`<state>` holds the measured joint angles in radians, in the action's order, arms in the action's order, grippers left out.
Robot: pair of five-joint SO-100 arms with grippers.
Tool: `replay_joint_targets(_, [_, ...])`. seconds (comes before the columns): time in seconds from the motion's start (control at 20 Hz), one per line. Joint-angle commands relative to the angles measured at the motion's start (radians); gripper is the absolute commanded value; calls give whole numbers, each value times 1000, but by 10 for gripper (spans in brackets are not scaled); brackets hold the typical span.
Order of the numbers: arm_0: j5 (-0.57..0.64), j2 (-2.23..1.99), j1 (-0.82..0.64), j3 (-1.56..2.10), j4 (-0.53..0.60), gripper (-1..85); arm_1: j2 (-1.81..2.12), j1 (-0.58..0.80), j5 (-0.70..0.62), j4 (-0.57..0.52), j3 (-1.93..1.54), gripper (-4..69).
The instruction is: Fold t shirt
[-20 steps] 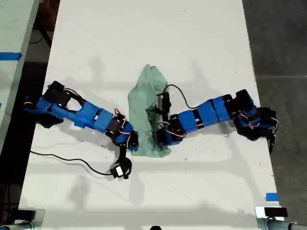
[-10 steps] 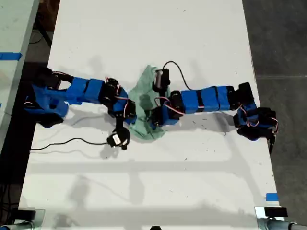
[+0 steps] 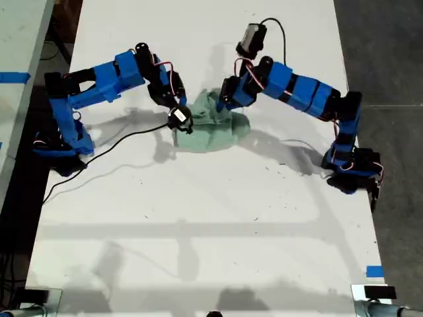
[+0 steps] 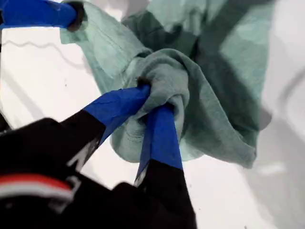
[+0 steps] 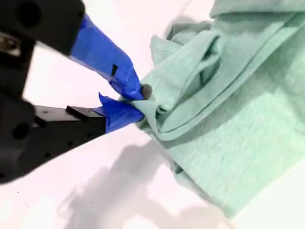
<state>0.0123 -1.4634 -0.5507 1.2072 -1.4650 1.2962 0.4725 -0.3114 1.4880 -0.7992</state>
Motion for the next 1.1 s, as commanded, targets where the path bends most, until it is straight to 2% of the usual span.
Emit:
replay_joint_targets(0.0, [63,46,-72,-92,58,134,75,109,-52,14,37,28])
replay_joint_targets(0.05, [83,84,-91,-115,60,156,66,135,-69,17,35,103])
replay_joint_targets(0.15, [129,120,-124,-135,55,175,44,187,-80,49,35,309])
replay_joint_targets(0.2, [156,120,-146,-137,41,182,41,212,-86,72,35,347])
replay_joint_targets(0.3, [199,104,-198,-169,-28,192,44,253,-104,110,35,384])
replay_joint_targets(0.5, [239,-40,-247,-172,-95,184,52,362,-121,245,40,387])
replay_joint_targets(0.55, [252,-74,-250,-172,-110,179,83,379,-138,252,5,377])
replay_joint_targets(0.6, [288,-117,-245,-172,-118,117,127,383,-155,253,-34,211])
replay_joint_targets(0.65, [322,-178,-221,-166,-126,-1,192,370,-150,256,-77,2])
replay_joint_targets(0.75, [393,-393,-106,-92,-132,-2,380,242,-218,252,-175,2])
replay_joint_targets(0.8, [364,-554,-12,2,-127,-2,523,140,-206,221,-287,1])
replay_joint_targets(0.85, [293,-723,106,118,-110,-2,669,15,-164,186,-413,1])
replay_joint_targets(0.9, [225,-882,229,270,-48,-2,804,-86,-118,156,-554,1])
replay_joint_targets(0.95, [124,-1017,362,430,21,-2,931,-169,-69,120,-718,1])
replay_joint_targets(1.05, [-9,-1198,532,724,127,2,1114,-308,43,58,-1025,1])
